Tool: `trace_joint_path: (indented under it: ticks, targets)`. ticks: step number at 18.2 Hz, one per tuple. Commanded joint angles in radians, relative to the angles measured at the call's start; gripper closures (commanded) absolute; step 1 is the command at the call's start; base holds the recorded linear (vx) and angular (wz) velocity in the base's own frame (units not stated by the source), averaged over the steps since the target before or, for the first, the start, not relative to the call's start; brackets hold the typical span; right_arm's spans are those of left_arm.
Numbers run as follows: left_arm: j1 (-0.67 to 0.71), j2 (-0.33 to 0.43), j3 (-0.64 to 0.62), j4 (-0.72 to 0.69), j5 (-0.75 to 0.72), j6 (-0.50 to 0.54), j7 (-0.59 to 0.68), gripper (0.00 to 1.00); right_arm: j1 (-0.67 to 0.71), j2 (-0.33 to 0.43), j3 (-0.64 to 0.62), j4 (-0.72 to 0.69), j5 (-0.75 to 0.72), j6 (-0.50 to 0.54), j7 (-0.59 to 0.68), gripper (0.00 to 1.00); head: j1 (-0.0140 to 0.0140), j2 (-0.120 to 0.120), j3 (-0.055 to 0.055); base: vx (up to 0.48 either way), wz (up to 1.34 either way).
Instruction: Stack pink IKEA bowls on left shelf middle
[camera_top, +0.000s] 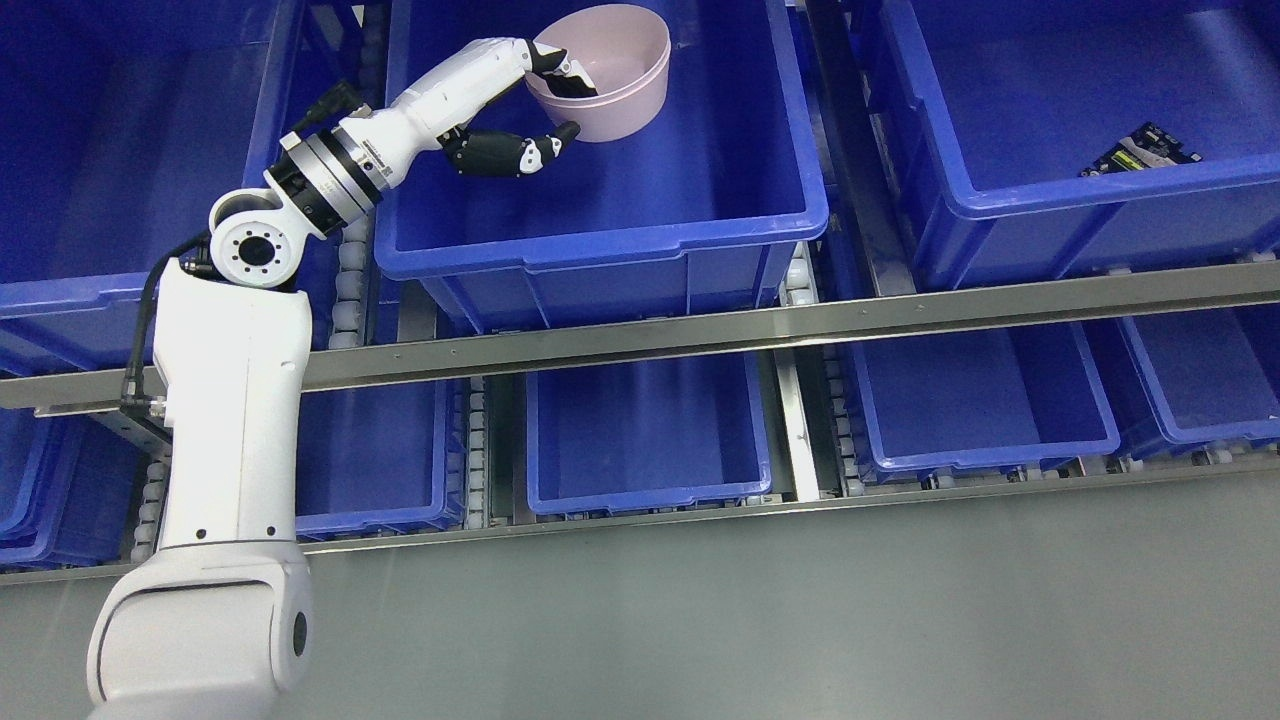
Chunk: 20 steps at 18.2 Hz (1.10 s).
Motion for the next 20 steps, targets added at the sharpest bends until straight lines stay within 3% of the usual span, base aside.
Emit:
trace_joint_path:
  ticks: [1,5,7,9,11,12,13,15,20]
  targets:
    - [-0.001,-0.022,0.017,0.141,-0.009,0.003,0.020,0.53,0.000,-0.017,-0.005,-0.017,-0.002,0.000,-0.001,0.00,0.0000,0.000,0.000,0.000,0.00]
    - [-0.001,-0.112,0.084,0.078,-0.002,0.007,0.058,0.29,0.000,-0.017,-0.005,-0.017,-0.002,0.000,-0.001,0.00,0.0000,0.000,0.000,0.000,0.00]
    - [0.002,-0.147,0.202,0.056,0.043,0.020,0.182,0.21,0.000,-0.017,-0.005,-0.017,-0.002,0.000,-0.001,0.00,0.0000,0.000,0.000,0.000,0.00]
    - [0.005,-0.147,0.218,0.055,0.254,0.078,0.373,0.19,0.000,-0.017,-0.005,-0.017,-0.002,0.000,-0.001,0.00,0.0000,0.000,0.000,0.000,0.00]
    - [0.008,-0.147,0.213,0.047,0.520,0.154,0.454,0.18,0.000,-0.017,-0.005,-0.017,-0.002,0.000,-0.001,0.00,0.0000,0.000,0.000,0.000,0.00]
    - [0.022,-0.147,0.207,0.014,0.568,0.199,0.472,0.12,0.000,-0.017,-0.005,-0.017,-0.002,0.000,-0.001,0.00,0.0000,0.000,0.000,0.000,0.00]
    - [0.055,-0.147,0.207,-0.057,0.577,0.275,0.518,0.00,0.000,-0.017,-0.005,-0.017,-0.002,0.000,-0.001,0.00,0.0000,0.000,0.000,0.000,0.00]
    - [0.129,-0.147,0.180,-0.198,0.613,0.349,0.592,0.00,0.000,-0.017,-0.005,-0.017,-0.002,0.000,-0.001,0.00,0.0000,0.000,0.000,0.000,0.00]
    - [0.293,-0.147,0.088,-0.459,0.620,0.457,0.592,0.00,0.000,-0.017,-0.005,-0.017,-0.002,0.000,-0.001,0.00,0.0000,0.000,0.000,0.000,0.00]
